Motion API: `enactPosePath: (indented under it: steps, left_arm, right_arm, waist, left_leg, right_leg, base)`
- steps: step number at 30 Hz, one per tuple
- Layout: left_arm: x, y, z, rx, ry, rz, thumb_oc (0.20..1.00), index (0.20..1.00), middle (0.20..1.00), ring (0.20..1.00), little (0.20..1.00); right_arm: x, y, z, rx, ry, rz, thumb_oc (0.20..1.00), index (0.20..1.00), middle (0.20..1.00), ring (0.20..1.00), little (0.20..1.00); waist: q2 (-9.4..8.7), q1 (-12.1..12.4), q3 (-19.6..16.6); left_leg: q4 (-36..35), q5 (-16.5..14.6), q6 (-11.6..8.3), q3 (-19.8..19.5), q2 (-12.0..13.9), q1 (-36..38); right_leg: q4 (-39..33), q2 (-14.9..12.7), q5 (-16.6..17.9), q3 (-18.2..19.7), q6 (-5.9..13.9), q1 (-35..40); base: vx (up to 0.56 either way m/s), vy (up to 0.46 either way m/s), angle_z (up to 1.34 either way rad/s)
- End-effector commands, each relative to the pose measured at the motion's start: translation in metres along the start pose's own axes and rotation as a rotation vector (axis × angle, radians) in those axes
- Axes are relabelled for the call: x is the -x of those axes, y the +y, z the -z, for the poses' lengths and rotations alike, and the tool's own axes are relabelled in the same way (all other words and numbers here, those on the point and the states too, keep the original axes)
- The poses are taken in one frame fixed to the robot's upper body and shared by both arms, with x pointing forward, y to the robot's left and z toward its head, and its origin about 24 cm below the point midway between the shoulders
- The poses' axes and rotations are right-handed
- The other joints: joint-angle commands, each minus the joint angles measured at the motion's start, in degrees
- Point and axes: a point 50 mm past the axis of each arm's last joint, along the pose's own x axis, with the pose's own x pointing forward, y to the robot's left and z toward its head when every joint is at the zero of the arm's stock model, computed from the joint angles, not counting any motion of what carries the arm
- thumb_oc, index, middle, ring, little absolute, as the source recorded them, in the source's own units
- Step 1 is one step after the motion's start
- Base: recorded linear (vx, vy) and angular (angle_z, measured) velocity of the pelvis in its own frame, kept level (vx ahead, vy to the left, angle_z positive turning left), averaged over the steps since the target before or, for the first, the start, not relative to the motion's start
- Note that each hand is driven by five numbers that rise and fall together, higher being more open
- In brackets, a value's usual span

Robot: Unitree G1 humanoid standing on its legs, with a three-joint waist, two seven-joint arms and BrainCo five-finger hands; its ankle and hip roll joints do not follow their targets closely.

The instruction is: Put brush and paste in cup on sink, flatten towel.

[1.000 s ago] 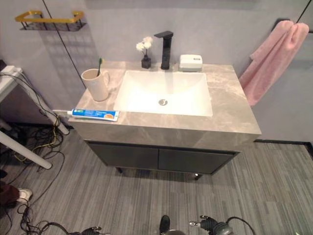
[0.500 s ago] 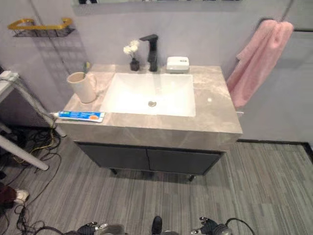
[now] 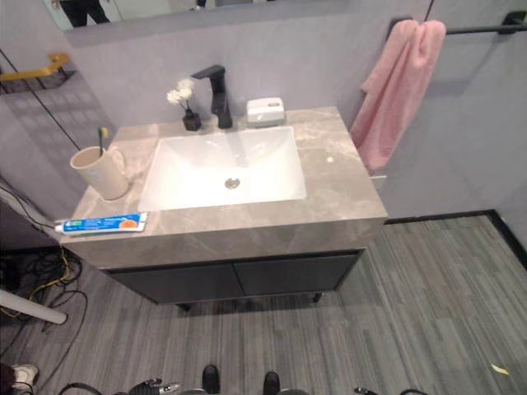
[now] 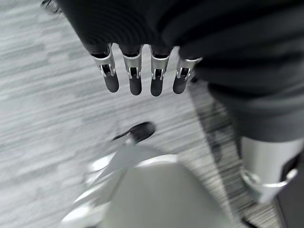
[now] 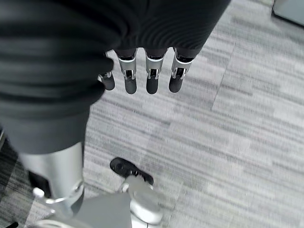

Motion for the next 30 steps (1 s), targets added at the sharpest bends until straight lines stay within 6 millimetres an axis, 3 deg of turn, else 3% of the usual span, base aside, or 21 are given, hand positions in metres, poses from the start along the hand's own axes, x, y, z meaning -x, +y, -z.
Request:
enactPosePath:
  steps: [1, 2, 3, 4, 6, 7, 9, 12, 13, 14, 16, 18, 23, 30]
  left_arm:
    - [0.017, 0.111, -0.075, -0.136, -0.083, -0.254, 1.000, 1.000, 1.000, 1.000, 1.000]
    - [0.006, 0.067, -0.036, -0.113, -0.034, -0.149, 1.000, 1.000, 1.000, 1.000, 1.000]
    - [0.006, 0.067, -0.036, -0.113, -0.035, -0.149, 1.000, 1.000, 1.000, 1.000, 1.000]
    - [0.003, 0.037, -0.010, -0.097, -0.006, -0.092, 1.000, 1.000, 1.000, 1.000, 1.000]
    - [0.002, 0.030, -0.010, -0.103, -0.016, -0.082, 1.000, 1.000, 1.000, 1.000, 1.000]
    - [0.001, 0.028, -0.013, -0.115, -0.027, -0.078, 1.000, 1.000, 1.000, 1.000, 1.000]
    - [0.001, 0.023, -0.014, -0.150, -0.033, -0.055, 1.000, 1.000, 1.000, 1.000, 1.000]
    - [0.000, 0.016, -0.010, -0.176, -0.025, -0.026, 1.000, 1.000, 1.000, 1.000, 1.000]
    - [0.000, 0.015, -0.012, -0.177, -0.030, -0.018, 1.000, 1.000, 1.000, 1.000, 1.000]
    - [0.000, 0.015, -0.013, -0.178, -0.033, -0.019, 1.000, 1.000, 1.000, 1.000, 1.000]
    - [0.000, 0.016, -0.016, -0.192, -0.041, -0.016, 1.000, 1.000, 1.000, 1.000, 1.000]
    - [-0.001, 0.017, -0.020, -0.205, -0.048, -0.018, 1.000, 1.000, 1.000, 1.000, 1.000]
    - [-0.001, 0.019, -0.022, -0.214, -0.049, -0.023, 1.000, 1.000, 1.000, 1.000, 1.000]
    - [0.001, 0.027, -0.019, -0.145, -0.056, -0.061, 1.000, 1.000, 1.000, 1.000, 1.000]
  right_arm:
    - [-0.002, -0.003, -0.019, 0.090, -0.006, -0.054, 1.000, 1.000, 1.000, 1.000, 1.000]
    - [-0.005, 0.011, -0.026, 0.078, -0.039, -0.058, 1.000, 1.000, 1.000, 1.000, 1.000]
    - [-0.005, 0.011, -0.026, 0.078, -0.039, -0.058, 1.000, 1.000, 1.000, 1.000, 1.000]
    - [-0.006, 0.021, -0.030, 0.075, -0.065, -0.070, 1.000, 1.000, 1.000, 1.000, 1.000]
    - [-0.007, 0.019, -0.038, 0.099, -0.087, -0.065, 1.000, 1.000, 1.000, 1.000, 1.000]
    - [-0.007, 0.017, -0.048, 0.119, -0.123, -0.049, 1.000, 1.000, 1.000, 1.000, 1.000]
    - [-0.006, 0.016, -0.059, 0.137, -0.167, -0.045, 1.000, 1.000, 1.000, 1.000, 1.000]
    - [-0.006, 0.016, -0.066, 0.136, -0.199, -0.042, 1.000, 1.000, 1.000, 1.000, 1.000]
    - [-0.006, 0.016, -0.067, 0.140, -0.201, -0.047, 1.000, 1.000, 1.000, 1.000, 1.000]
    - [-0.006, 0.018, -0.065, 0.140, -0.195, -0.054, 1.000, 1.000, 1.000, 1.000, 1.000]
    - [-0.007, 0.022, -0.057, 0.150, -0.163, -0.065, 1.000, 1.000, 1.000, 1.000, 1.000]
    - [-0.007, 0.022, -0.052, 0.161, -0.140, -0.066, 1.000, 1.000, 1.000, 1.000, 1.000]
    - [-0.007, 0.018, -0.047, 0.166, -0.117, -0.057, 1.000, 1.000, 1.000, 1.000, 1.000]
    - [-0.006, 0.011, -0.042, 0.200, -0.101, -0.038, 1.000, 1.000, 1.000, 1.000, 1.000]
  waist:
    - [-2.72, -3.8, -2.2]
    - [-3.45, -2.6, -1.7]
    - [-3.42, -2.7, -1.8]
    - [-4.11, -1.0, -1.9]
    - [-3.97, -0.4, -1.9]
    - [-3.70, -0.3, -0.9]
    - [-3.22, -0.6, 0.0]
    - [-2.67, -0.8, 1.0]
    - [-2.62, -1.2, 1.1]
    - [-2.70, -1.1, 1.1]
    - [-2.72, -0.3, 0.7]
    - [-3.07, 0.2, 0.5]
    - [-3.74, 1.0, 0.5]
    - [-6.10, 3.8, -0.5]
  left_leg:
    - [7.0, -4.7, 4.54, 3.1, -4.8, -1.5]
    - [8.4, -6.5, 5.75, 4.0, -5.5, -1.3]
    - [8.3, -6.5, 5.74, 4.0, -5.5, -1.4]
    - [10.3, -8.5, 7.00, 4.6, -6.5, -1.7]
    - [10.0, -8.8, 7.81, 4.2, -7.3, -1.6]
    - [9.4, -8.8, 8.60, 3.4, -8.1, -1.2]
    - [7.4, -8.5, 9.41, 3.0, -9.0, 0.5]
    - [4.8, -8.6, 10.10, 4.1, -9.5, 3.0]
    - [3.9, -8.2, 10.02, 3.7, -9.7, 3.7]
    - [3.5, -8.0, 9.88, 3.4, -9.7, 4.0]
    - [2.3, -7.4, 9.50, 3.0, -9.1, 4.6]
    - [3.0, -7.6, 9.34, 1.7, -9.2, 4.0]
    - [4.5, -8.2, 8.97, 0.3, -9.1, 3.6]
    - [5.8, -8.3, 6.36, -2.8, -7.8, 3.1]
  right_leg:
    - [9.2, -7.6, -5.5, 6.8, 9.75, 3.2]
    - [10.7, -8.6, -5.3, 7.5, 10.02, 2.8]
    - [10.7, -8.6, -5.3, 7.5, 10.00, 2.7]
    - [14.5, -9.7, -3.6, 7.8, 10.95, 0.9]
    - [17.0, -10.4, -1.6, 7.2, 11.20, -0.4]
    - [21.0, -10.4, 1.5, 6.8, 11.09, -2.9]
    - [25.9, -10.2, 3.8, 6.7, 11.10, -5.1]
    - [30.3, -10.2, 4.1, 3.2, 10.94, -8.3]
    - [31.0, -8.8, 3.1, 3.6, 10.96, -9.1]
    - [30.2, -7.7, 2.0, 3.9, 10.92, -9.6]
    - [21.3, -7.8, 0.4, 1.4, 11.29, -7.8]
    - [15.8, -7.6, 0.3, 3.7, 11.52, -6.9]
    - [11.8, -8.5, 1.2, 4.6, 11.70, -5.7]
    - [4.9, -8.0, -0.2, 0.1, 10.03, -0.8]
  base:
    - [0.31, 0.676, -0.03]
    - [0.20, 0.370, -0.13]
    - [0.10, 0.429, -0.65]
    - [0.08, 0.287, -0.78]
    - [0.08, 0.458, -0.61]
    - [0.07, 0.550, -0.12]
    - [0.05, 0.425, 0.09]
    - [0.05, 0.323, 0.04]
    - [0.07, 0.219, -0.14]
    - [0.08, 0.167, 0.03]
    - [0.07, 0.079, 0.17]
    - [0.04, -0.019, 0.15]
    - [0.04, -0.085, 0.30]
    - [0.07, -0.270, 0.34]
